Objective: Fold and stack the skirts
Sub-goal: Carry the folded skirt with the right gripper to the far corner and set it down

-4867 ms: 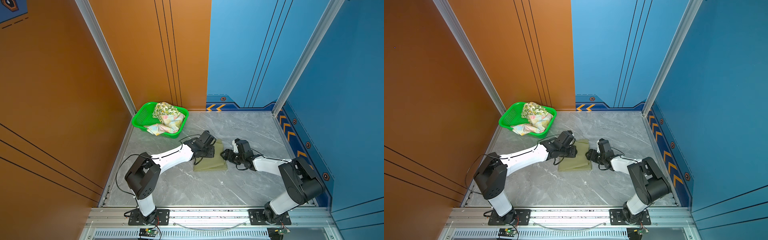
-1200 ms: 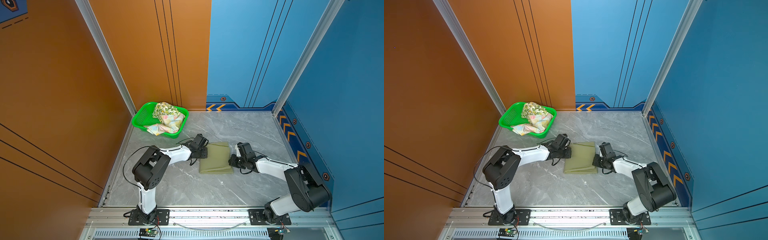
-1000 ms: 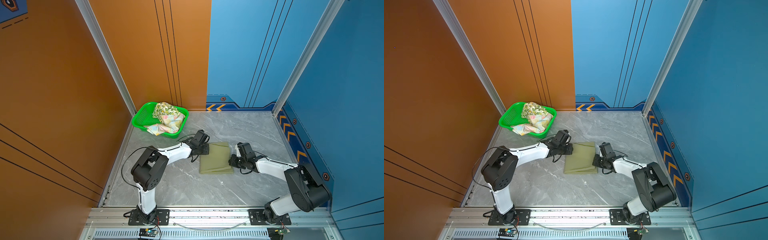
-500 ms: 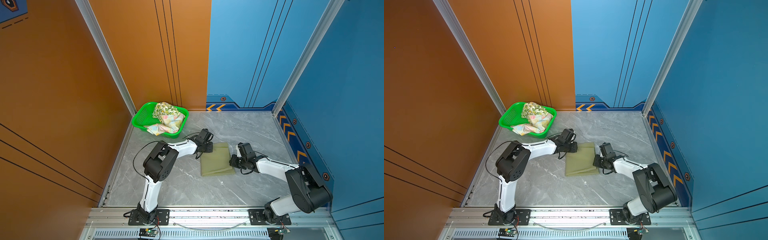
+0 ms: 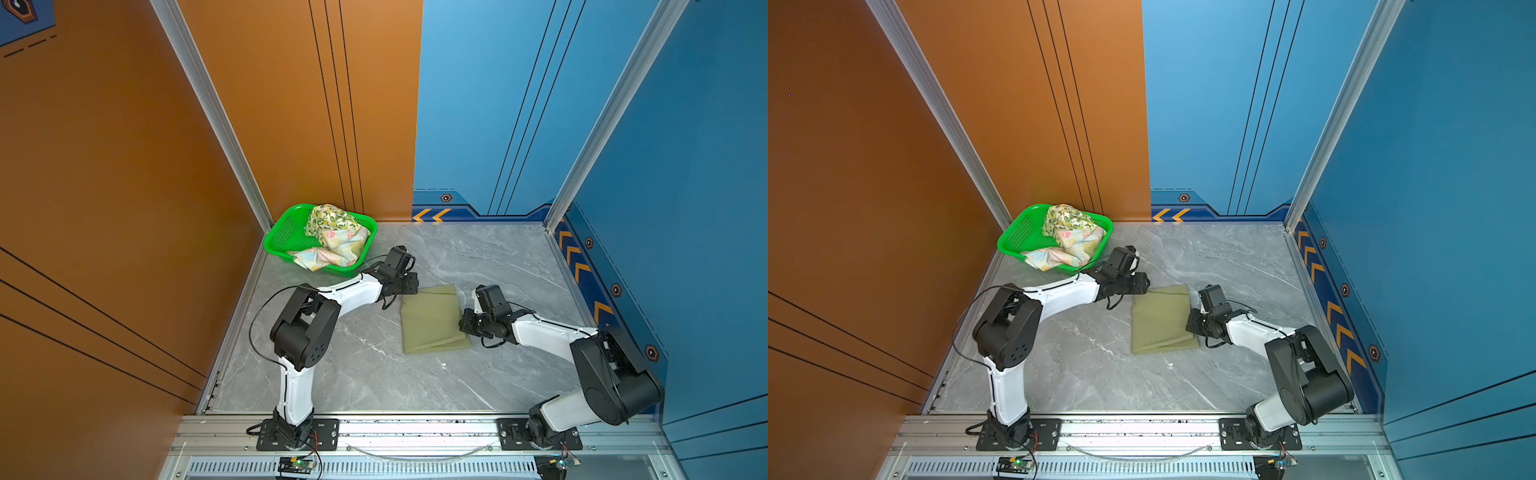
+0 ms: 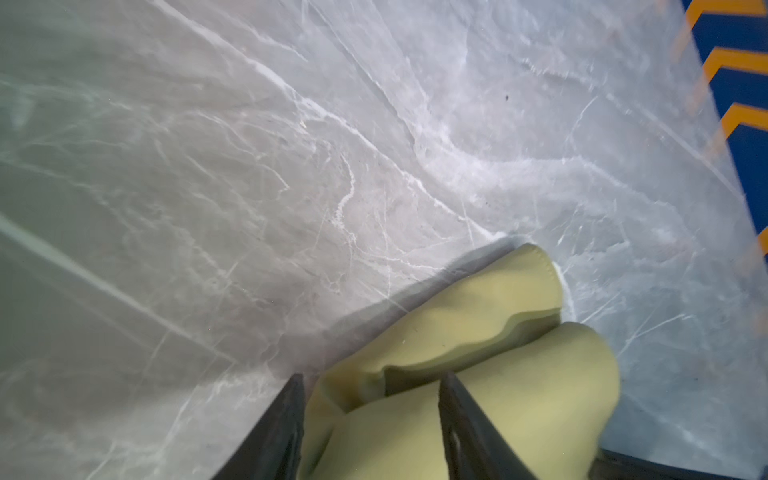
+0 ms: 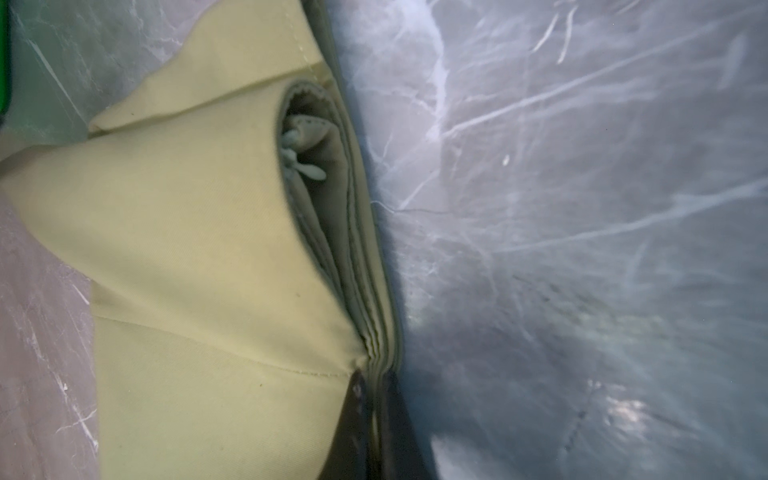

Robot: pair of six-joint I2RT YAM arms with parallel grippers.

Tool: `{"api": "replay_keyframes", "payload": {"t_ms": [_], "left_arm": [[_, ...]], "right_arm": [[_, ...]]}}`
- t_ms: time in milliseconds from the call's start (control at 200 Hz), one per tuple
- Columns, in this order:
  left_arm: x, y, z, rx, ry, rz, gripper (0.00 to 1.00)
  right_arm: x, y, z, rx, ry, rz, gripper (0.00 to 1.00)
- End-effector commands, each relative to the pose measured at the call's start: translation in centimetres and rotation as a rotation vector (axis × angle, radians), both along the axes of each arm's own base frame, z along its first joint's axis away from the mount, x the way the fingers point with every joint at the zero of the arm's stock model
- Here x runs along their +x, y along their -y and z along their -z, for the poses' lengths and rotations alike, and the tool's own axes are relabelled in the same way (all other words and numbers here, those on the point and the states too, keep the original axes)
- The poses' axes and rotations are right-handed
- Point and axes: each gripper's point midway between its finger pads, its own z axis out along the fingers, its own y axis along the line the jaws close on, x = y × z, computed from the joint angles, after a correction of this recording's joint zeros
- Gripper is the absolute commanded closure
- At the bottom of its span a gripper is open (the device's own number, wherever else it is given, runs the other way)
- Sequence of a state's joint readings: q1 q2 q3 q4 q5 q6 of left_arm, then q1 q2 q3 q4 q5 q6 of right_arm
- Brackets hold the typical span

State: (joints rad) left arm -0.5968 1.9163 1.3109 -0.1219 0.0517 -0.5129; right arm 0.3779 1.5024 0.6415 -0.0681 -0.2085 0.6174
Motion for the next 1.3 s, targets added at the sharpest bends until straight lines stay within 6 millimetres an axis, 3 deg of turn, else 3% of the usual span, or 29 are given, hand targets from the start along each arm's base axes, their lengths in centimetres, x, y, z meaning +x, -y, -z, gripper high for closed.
{"api": "replay_keyframes", "payload": {"t_ms": [0,170,295,315,391,611,766,876,1011,1146,1297], "left_arm": [[-2.2,0.0,-2.2,0.002,0.033,0.016,0.43],[-5.5,-0.7,-2.8,-0.006,0.044,0.021,0.43],[-7.5,-1.6,-3.7,-0.010,0.066,0.017,0.43],[-8.2,-2.1,-2.9,0.004,0.051,0.017,0.43],[-9.1,-2.9,-3.1,0.001,0.057,0.007,0.43],[-10.9,-5.1,-3.8,0.000,0.074,-0.022,0.43],[-11.5,-5.7,-3.3,-0.003,0.065,-0.031,0.43],[-11.5,-5.7,-3.0,-0.010,0.060,-0.029,0.44],[-11.3,-5.1,-2.8,-0.023,0.054,-0.016,0.44],[-10.9,-4.5,-2.3,-0.026,0.042,0.001,0.44],[-10.5,-3.9,-1.9,-0.041,0.030,0.004,0.44]], "right_arm": [[-1.0,1.2,1.8,-0.031,-0.085,0.036,1.00],[0.0,2.2,1.7,0.035,-0.084,0.135,1.00],[2.2,4.5,0.7,0.127,-0.060,0.289,1.00],[2.6,5.0,0.5,0.140,-0.053,0.313,1.00],[4.3,6.8,-0.3,0.171,-0.027,0.403,1.00],[8.0,15.8,-1.7,0.287,0.050,0.761,1.00],[8.2,23.3,-3.0,0.366,0.143,1.050,1.00],[7.7,26.9,-4.3,0.361,0.222,1.225,1.00],[8.5,29.1,-5.6,0.338,0.304,1.389,1.00],[11.2,30.3,-6.5,0.304,0.356,1.483,1.00],[14.2,31.4,-5.1,0.321,0.371,1.593,1.00]]}}
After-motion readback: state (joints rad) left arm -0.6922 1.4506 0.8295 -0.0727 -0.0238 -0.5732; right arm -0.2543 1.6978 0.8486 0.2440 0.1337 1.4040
